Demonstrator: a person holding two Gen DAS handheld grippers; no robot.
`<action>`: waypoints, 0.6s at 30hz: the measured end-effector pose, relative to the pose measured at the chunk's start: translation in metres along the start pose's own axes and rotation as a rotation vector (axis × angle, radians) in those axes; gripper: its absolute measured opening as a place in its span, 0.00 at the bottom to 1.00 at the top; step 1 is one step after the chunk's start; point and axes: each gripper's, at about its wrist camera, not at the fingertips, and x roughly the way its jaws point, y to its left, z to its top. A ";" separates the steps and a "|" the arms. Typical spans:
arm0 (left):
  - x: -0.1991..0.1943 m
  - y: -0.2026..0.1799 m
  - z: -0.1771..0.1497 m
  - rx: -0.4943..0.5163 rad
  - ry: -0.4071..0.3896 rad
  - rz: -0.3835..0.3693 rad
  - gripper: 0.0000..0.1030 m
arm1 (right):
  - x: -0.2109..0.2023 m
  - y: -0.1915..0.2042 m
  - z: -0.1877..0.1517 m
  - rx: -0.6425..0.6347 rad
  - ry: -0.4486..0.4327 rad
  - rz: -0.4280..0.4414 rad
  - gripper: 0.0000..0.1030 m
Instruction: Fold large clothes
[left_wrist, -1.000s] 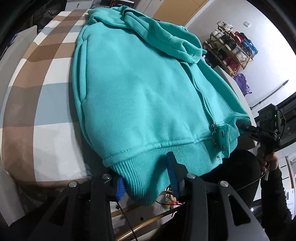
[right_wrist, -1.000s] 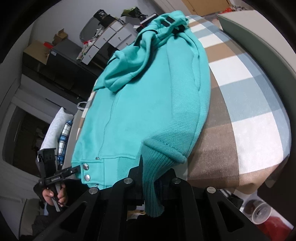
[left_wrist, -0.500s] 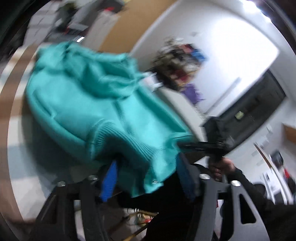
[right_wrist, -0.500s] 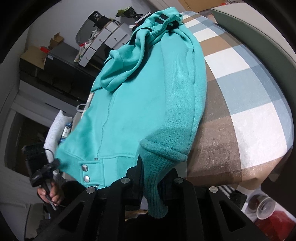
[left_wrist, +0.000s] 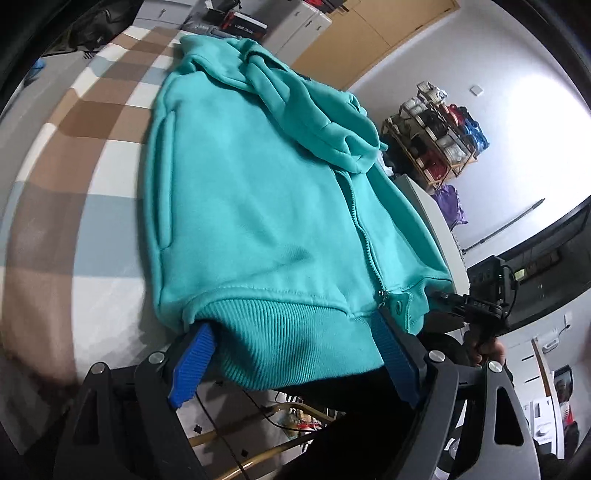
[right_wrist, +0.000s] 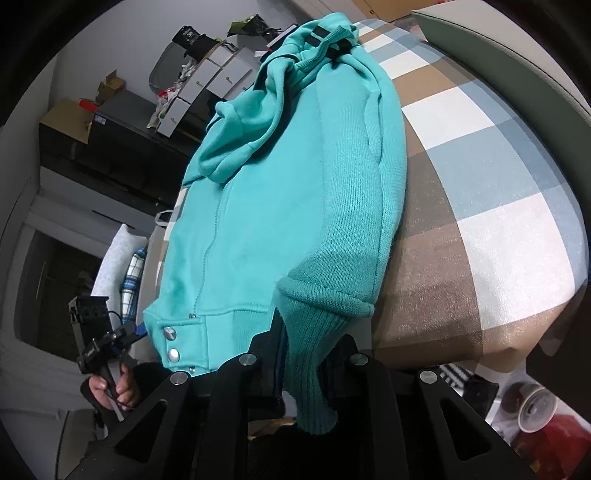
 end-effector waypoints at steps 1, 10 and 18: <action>-0.006 -0.004 -0.002 0.017 -0.005 -0.003 0.78 | 0.000 -0.001 0.000 0.002 0.000 0.003 0.18; -0.045 0.010 0.013 0.009 -0.114 0.060 0.82 | 0.002 -0.003 0.000 0.018 0.006 0.023 0.18; 0.041 0.036 0.028 -0.164 0.170 -0.049 0.82 | 0.002 -0.002 -0.002 0.020 -0.002 0.023 0.19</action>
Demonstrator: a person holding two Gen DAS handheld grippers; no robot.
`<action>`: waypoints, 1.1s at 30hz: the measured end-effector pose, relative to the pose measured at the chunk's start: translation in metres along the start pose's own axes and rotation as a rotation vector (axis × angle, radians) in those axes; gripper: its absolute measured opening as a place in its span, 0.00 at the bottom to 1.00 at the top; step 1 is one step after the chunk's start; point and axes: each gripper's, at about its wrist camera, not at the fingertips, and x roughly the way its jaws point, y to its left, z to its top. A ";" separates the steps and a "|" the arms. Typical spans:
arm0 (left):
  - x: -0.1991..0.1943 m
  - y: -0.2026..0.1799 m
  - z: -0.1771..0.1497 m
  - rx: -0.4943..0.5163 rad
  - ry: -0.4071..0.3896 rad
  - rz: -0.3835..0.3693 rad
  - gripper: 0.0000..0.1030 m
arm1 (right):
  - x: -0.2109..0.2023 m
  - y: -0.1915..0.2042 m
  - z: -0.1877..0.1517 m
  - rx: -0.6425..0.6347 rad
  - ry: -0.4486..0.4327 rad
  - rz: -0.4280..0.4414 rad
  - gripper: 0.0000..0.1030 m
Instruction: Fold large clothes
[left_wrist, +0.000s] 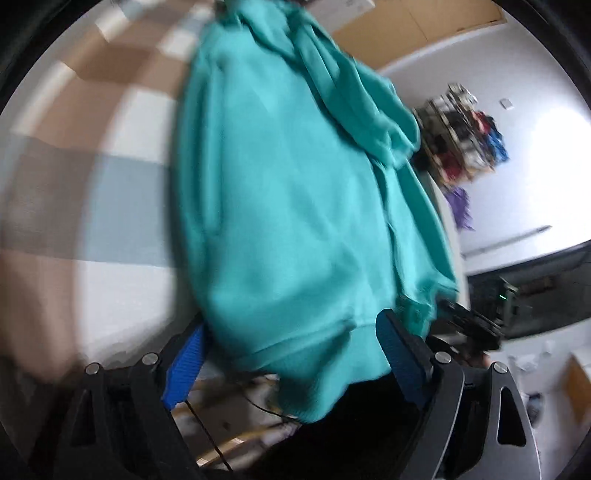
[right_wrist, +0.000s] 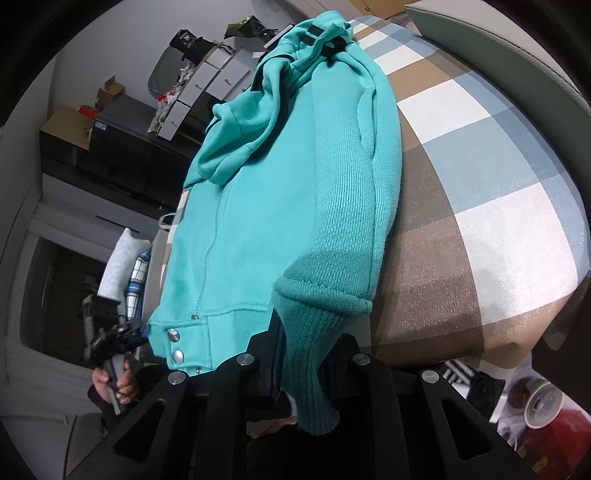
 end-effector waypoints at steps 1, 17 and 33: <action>0.002 -0.003 0.002 0.003 0.009 -0.018 0.82 | 0.000 -0.001 0.000 0.004 0.001 0.004 0.19; 0.004 -0.011 0.007 0.020 -0.036 -0.021 0.83 | 0.003 -0.004 0.006 0.002 0.024 0.049 0.24; -0.009 -0.007 -0.031 0.030 -0.056 0.205 0.15 | -0.015 0.007 -0.001 -0.077 -0.047 0.095 0.08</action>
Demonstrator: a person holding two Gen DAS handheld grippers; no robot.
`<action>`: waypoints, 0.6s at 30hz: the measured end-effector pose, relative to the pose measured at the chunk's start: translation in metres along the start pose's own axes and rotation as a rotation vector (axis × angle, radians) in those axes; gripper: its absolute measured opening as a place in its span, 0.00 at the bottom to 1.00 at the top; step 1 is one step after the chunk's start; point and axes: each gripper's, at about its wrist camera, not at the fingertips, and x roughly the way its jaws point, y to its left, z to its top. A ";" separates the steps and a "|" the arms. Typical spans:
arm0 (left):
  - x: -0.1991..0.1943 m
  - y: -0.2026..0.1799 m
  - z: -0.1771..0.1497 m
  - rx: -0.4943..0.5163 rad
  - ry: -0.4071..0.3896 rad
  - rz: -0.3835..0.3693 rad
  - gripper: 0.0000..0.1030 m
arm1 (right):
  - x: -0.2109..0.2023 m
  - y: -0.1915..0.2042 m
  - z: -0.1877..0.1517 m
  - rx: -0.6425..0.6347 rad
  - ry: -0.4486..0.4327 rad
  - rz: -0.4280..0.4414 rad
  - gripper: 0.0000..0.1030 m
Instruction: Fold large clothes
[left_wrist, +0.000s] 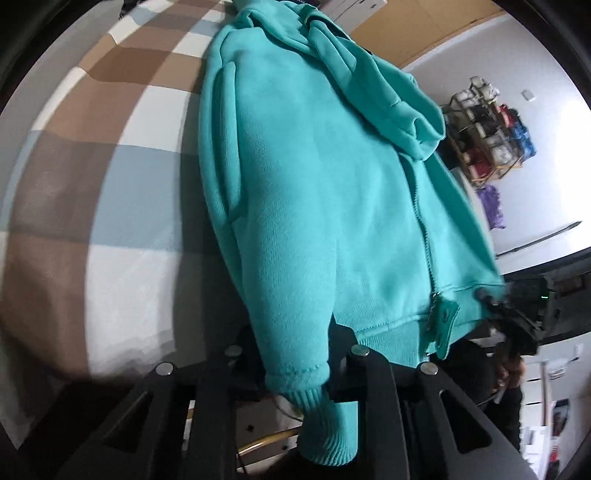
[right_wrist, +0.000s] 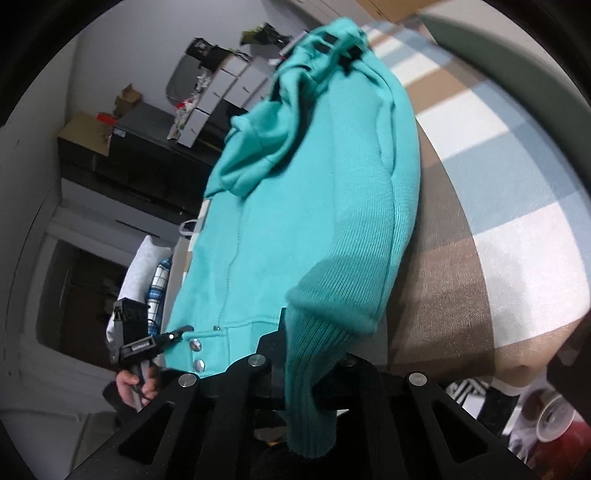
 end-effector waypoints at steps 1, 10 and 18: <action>-0.001 -0.003 -0.005 0.016 0.002 0.021 0.15 | -0.004 0.006 -0.004 -0.033 -0.016 -0.013 0.07; -0.034 -0.014 -0.051 0.067 0.023 -0.026 0.13 | -0.046 0.024 -0.046 -0.062 -0.071 0.057 0.07; -0.035 -0.012 -0.042 0.110 0.022 -0.014 0.13 | -0.068 0.058 -0.051 -0.146 -0.120 0.068 0.08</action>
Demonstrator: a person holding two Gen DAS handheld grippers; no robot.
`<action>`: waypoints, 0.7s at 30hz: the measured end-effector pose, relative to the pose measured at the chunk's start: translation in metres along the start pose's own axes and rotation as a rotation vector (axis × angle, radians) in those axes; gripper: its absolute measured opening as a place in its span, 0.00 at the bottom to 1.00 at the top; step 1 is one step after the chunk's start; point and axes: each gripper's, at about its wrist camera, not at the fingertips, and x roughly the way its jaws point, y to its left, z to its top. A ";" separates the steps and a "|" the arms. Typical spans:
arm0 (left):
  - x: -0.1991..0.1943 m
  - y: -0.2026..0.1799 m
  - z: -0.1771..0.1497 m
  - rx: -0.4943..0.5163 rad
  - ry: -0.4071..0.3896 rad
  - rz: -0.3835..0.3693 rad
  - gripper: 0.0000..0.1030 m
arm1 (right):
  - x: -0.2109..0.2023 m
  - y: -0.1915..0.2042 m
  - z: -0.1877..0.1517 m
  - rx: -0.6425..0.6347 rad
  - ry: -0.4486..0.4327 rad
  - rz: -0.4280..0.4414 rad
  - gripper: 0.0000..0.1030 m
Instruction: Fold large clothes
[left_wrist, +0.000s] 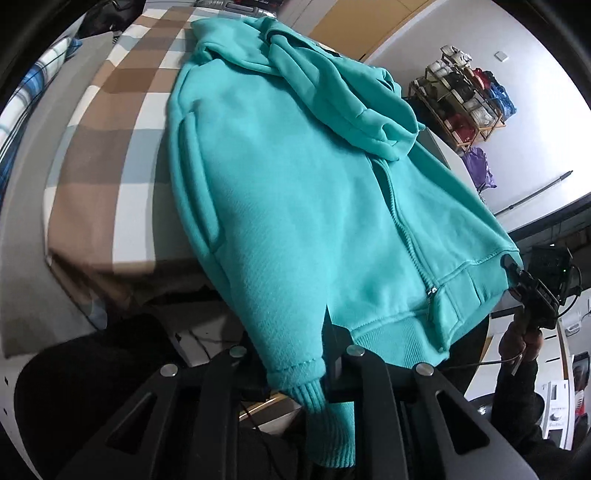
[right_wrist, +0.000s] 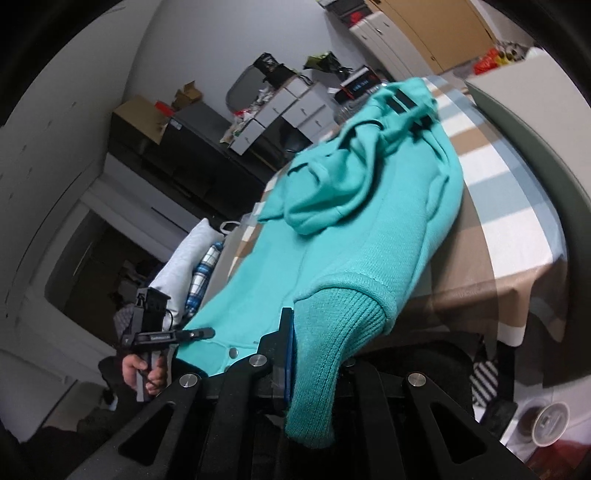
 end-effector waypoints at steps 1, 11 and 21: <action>0.001 0.001 0.005 -0.008 0.001 -0.037 0.13 | 0.003 0.001 0.003 -0.004 -0.001 0.004 0.08; -0.025 -0.027 0.068 0.024 -0.079 -0.156 0.11 | 0.003 0.009 0.033 -0.037 -0.092 -0.112 0.08; -0.024 -0.034 0.204 -0.107 -0.195 -0.149 0.11 | 0.025 0.017 0.187 0.071 -0.124 -0.084 0.08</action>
